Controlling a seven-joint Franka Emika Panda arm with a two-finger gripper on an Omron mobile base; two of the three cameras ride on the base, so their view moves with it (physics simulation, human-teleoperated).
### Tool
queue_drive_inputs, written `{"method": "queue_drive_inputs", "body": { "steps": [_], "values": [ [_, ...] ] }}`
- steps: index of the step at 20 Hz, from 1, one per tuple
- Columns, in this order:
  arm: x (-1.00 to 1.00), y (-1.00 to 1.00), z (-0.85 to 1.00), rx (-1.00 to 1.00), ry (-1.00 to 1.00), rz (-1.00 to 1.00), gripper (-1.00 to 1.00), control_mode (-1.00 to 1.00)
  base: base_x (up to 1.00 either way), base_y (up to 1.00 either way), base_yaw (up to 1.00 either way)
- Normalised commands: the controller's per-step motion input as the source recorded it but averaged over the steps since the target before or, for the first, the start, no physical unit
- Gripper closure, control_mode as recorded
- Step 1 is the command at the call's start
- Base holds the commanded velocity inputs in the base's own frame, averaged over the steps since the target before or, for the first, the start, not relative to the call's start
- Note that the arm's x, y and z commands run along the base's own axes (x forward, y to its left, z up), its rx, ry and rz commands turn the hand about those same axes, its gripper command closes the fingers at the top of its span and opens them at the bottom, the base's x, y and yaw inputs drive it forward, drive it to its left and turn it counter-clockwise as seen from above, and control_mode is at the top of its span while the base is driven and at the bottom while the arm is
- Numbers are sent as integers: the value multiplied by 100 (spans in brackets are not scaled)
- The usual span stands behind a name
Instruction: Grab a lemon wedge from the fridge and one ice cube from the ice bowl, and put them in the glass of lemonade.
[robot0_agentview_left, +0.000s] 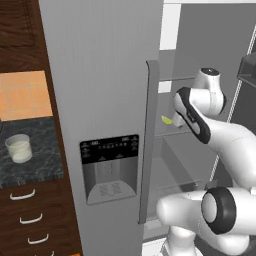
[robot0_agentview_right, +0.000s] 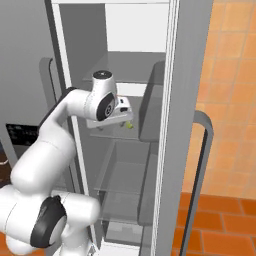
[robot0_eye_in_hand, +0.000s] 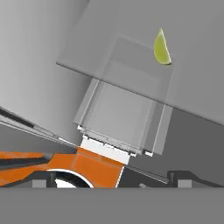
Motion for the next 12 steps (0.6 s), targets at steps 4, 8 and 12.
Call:
{"method": "queue_drive_inputs", "body": {
  "steps": [4,8,12],
  "values": [
    [66,-3,0,4,-1,-17,-100,-100,0,0,0],
    [78,-16,-2,8,0,-3,-100,-100,0,0,0],
    [48,-35,-46,12,-7,2,-100,-100,0,0,0]
  ]
}}
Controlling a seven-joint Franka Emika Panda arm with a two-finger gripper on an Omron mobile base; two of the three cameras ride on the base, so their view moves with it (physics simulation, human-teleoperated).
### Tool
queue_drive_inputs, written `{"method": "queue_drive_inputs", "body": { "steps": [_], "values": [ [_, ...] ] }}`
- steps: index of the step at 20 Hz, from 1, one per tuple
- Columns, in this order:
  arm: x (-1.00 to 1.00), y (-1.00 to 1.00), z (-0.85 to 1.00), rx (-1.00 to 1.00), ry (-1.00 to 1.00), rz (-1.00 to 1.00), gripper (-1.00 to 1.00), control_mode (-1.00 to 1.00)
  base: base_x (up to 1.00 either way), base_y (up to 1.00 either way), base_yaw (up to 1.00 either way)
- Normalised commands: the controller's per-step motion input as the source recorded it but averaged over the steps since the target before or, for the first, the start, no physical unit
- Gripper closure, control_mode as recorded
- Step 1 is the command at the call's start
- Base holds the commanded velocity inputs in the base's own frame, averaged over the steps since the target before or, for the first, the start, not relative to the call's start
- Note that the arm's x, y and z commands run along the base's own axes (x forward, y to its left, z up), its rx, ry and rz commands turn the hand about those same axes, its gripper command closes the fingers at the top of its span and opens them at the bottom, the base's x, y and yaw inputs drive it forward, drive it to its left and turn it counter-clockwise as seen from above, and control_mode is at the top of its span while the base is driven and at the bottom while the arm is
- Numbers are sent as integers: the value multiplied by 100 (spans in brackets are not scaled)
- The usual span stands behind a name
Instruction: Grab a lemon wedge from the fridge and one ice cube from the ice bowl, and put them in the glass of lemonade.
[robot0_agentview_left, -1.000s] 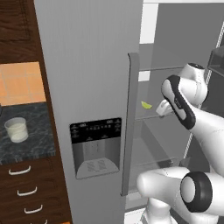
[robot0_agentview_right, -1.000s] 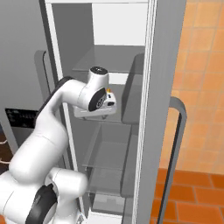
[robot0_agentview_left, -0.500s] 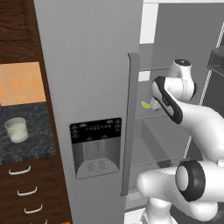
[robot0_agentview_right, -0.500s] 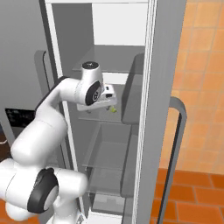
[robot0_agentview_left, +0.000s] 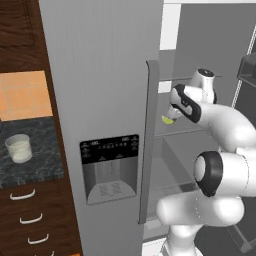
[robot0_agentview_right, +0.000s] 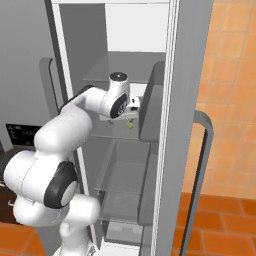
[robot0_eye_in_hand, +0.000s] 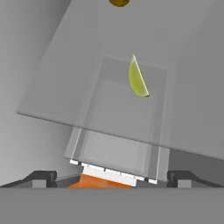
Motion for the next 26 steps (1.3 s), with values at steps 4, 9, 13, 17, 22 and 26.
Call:
{"method": "queue_drive_inputs", "body": {
  "steps": [4,9,13,17,22,26],
  "values": [
    [23,-11,-60,5,-3,6,-100,-100,0,0,0],
    [41,-1,-43,1,-3,4,-100,-100,0,0,0],
    [56,-1,-10,0,-4,1,-100,-100,0,0,0],
    [65,-2,0,0,-5,1,-100,-100,0,0,0],
    [57,-4,-23,0,-2,2,-100,-100,0,0,0],
    [38,-1,-29,1,0,6,-100,-100,0,0,0]
  ]
}}
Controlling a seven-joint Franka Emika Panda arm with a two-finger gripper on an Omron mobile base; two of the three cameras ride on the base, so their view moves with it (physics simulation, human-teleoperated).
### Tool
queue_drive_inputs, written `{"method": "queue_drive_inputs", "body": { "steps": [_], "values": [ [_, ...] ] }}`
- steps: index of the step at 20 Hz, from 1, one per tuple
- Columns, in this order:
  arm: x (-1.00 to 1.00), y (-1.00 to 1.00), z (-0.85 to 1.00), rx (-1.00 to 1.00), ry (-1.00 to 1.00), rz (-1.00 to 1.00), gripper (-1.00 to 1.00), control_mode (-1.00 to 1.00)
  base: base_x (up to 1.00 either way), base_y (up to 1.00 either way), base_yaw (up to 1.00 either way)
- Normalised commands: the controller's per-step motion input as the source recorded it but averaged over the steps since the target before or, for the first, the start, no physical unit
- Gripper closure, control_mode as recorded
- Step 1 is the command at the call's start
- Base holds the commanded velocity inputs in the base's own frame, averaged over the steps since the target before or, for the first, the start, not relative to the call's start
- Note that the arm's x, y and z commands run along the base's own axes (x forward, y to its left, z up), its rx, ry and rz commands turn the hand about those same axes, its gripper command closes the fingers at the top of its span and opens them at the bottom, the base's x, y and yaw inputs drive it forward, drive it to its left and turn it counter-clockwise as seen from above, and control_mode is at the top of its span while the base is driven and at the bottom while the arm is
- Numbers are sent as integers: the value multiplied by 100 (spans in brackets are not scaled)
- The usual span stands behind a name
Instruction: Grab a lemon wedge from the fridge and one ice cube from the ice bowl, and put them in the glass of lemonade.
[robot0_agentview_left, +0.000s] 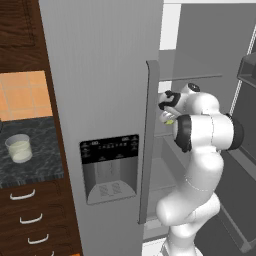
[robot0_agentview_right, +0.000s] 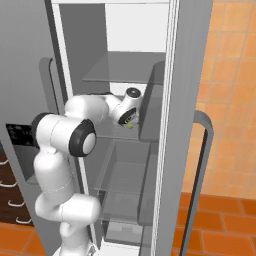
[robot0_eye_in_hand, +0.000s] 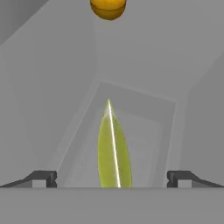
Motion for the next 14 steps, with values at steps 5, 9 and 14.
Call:
{"method": "queue_drive_inputs", "body": {
  "steps": [5,9,14],
  "values": [
    [45,0,-18,1,-1,7,-100,-100,0,0,0],
    [2,-2,-3,1,0,7,-100,-100,0,0,0],
    [-1,0,-10,0,0,1,-100,-100,0,0,0]
  ]
}}
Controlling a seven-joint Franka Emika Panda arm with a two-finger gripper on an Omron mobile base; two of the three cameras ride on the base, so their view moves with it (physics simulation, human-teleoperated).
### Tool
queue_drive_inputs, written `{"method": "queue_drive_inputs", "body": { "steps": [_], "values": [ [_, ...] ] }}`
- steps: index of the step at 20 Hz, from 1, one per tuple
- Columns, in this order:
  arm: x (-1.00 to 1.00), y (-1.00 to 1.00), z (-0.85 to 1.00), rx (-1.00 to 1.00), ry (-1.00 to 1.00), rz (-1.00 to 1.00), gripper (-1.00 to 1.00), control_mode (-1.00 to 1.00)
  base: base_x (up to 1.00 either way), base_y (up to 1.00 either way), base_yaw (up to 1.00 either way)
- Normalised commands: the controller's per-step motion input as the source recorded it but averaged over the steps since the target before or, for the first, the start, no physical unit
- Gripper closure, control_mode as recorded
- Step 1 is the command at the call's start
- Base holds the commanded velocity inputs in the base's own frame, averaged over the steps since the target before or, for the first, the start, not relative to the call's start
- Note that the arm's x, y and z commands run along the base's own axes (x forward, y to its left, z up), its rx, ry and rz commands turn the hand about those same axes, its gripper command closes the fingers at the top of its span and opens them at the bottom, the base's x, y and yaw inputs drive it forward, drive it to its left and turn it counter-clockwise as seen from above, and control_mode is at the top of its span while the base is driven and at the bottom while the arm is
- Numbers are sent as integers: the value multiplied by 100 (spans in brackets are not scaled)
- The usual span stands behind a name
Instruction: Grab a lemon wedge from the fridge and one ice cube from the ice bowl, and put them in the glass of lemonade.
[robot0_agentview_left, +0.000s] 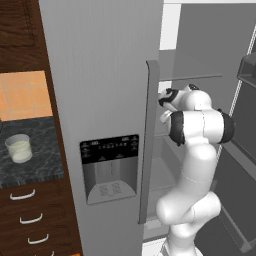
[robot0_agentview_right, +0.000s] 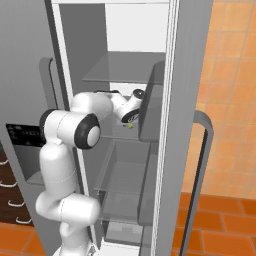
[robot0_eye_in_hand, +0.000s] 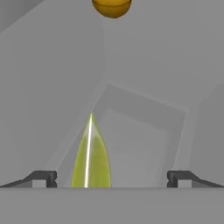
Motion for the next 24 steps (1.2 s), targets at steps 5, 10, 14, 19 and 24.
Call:
{"method": "queue_drive_inputs", "body": {
  "steps": [5,10,14,19,24],
  "values": [
    [0,0,-36,0,0,3,-100,-100,0,0,0],
    [0,1,-21,0,0,1,100,-100,0,0,0],
    [0,0,-1,0,0,0,100,-100,0,0,0],
    [0,0,0,0,0,0,100,-100,0,0,0],
    [-55,0,16,0,-2,0,100,-100,0,0,0]
  ]
}}
